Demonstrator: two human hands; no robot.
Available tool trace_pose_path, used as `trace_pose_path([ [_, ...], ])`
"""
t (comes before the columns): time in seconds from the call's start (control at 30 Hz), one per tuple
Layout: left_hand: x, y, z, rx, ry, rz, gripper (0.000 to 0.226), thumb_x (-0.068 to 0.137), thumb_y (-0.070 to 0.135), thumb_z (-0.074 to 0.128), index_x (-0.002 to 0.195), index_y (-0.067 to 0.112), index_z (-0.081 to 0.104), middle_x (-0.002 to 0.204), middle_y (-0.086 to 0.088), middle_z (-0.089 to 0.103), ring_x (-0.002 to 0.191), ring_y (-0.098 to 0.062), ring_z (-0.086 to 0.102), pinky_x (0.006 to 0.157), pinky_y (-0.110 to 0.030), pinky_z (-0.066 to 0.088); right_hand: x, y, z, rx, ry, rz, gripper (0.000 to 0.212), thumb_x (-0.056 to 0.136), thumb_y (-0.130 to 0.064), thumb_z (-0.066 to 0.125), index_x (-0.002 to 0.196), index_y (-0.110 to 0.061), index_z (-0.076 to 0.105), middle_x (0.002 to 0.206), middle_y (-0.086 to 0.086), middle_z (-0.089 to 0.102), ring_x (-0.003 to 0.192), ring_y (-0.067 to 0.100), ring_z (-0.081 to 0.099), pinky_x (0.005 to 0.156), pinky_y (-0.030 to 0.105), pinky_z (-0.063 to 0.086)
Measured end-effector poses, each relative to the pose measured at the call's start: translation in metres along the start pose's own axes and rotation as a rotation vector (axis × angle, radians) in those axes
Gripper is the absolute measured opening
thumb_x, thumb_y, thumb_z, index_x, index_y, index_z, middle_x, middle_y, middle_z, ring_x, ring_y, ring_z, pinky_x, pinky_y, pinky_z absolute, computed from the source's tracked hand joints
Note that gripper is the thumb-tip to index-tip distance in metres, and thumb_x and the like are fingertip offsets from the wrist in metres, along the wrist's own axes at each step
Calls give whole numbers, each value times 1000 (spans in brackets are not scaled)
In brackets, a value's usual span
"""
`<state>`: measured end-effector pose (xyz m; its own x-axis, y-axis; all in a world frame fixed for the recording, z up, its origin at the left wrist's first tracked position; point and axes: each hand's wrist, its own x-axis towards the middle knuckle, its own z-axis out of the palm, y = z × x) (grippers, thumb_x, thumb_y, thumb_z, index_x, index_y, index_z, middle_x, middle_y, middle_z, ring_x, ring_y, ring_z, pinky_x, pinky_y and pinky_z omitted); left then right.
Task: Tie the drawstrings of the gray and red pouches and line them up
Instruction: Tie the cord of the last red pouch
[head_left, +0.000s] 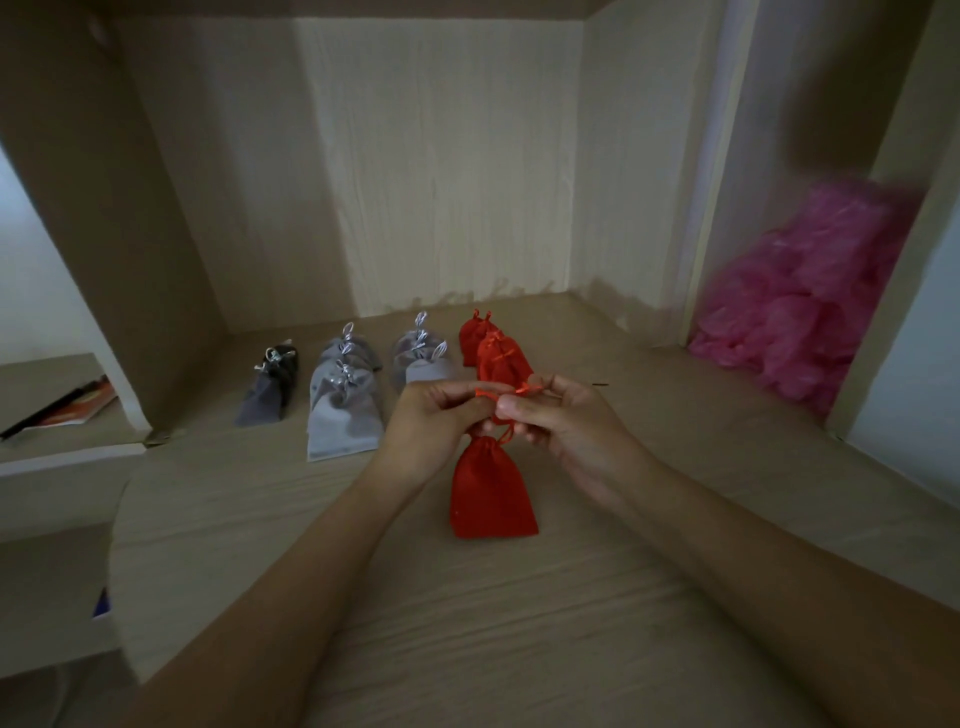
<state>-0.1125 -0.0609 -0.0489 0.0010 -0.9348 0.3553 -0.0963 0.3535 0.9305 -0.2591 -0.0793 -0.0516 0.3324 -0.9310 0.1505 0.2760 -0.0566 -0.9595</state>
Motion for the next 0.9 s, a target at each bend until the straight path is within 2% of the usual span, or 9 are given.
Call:
trace_pose_path([
  [0.1, -1, 1, 0, 38, -46, 50, 28, 87, -7, 53, 97, 13, 69, 55, 7, 62, 54, -3, 52, 59, -16, 43, 0, 1, -1, 48, 21, 7, 23, 81, -1, 67, 86, -14, 49, 77, 10, 60, 55, 8, 52, 51, 15, 38],
  [0.2, -3, 2, 1, 13, -53, 54, 18, 88, -2, 55, 89, 10, 69, 55, 10, 64, 54, 0, 51, 59, -13, 42, 0, 0, -1, 108, 14, 22, 17, 84, -4, 64, 95, -9, 52, 71, 3, 63, 52, 4, 51, 50, 14, 38],
  [0.3, -4, 3, -1, -41, -71, 48, 14, 88, 3, 56, 84, 5, 69, 59, 9, 65, 54, -3, 50, 58, -14, 44, 0, -3, -1, 102, -28, 24, 6, 86, -6, 62, 88, -8, 57, 65, -2, 64, 50, 3, 49, 47, 13, 37],
  [0.47, -5, 5, -1, -65, -84, 42, 9, 83, 4, 61, 84, 5, 70, 58, 7, 65, 54, -1, 50, 57, -13, 43, 1, -3, -1, 94, -30, 48, 4, 87, -7, 60, 87, -8, 57, 61, -4, 62, 47, 3, 45, 44, 13, 33],
  [0.53, -4, 5, -1, -65, -76, 51, 11, 82, 5, 62, 78, 8, 72, 61, 5, 67, 54, -1, 50, 56, -13, 42, 1, -2, 0, 82, -69, 78, 8, 86, -15, 61, 86, -9, 57, 62, -4, 60, 48, 2, 45, 44, 13, 34],
  [0.67, -4, 3, -4, -102, -122, 19, 14, 78, 20, 65, 68, 15, 74, 67, -3, 67, 55, -7, 45, 56, -17, 40, 0, -1, 2, 80, -174, 91, 22, 80, -32, 59, 85, -10, 58, 63, -4, 52, 50, 2, 42, 46, 13, 34],
  [0.77, -4, 3, -3, -192, -157, -53, 16, 82, 21, 62, 70, 12, 67, 60, 0, 60, 53, -10, 41, 57, -23, 36, -2, -3, 3, 49, -250, 106, 15, 79, -25, 61, 84, -11, 58, 65, -4, 58, 49, 1, 43, 46, 12, 33],
  [0.83, -3, 4, -4, -324, -193, -100, 18, 88, 21, 58, 74, 9, 58, 57, 2, 53, 54, -18, 39, 59, -29, 38, -4, -3, 2, -13, -293, 148, 7, 79, -14, 64, 85, -12, 60, 76, -3, 69, 50, 0, 45, 47, 11, 33],
  [0.9, -1, 7, -6, -393, -210, -118, 20, 92, 22, 50, 78, 8, 52, 60, 2, 50, 52, -16, 41, 57, -28, 40, -5, -3, 2, -78, -318, 178, 10, 84, -9, 61, 85, -15, 69, 85, -5, 72, 52, 0, 45, 48, 11, 32],
])
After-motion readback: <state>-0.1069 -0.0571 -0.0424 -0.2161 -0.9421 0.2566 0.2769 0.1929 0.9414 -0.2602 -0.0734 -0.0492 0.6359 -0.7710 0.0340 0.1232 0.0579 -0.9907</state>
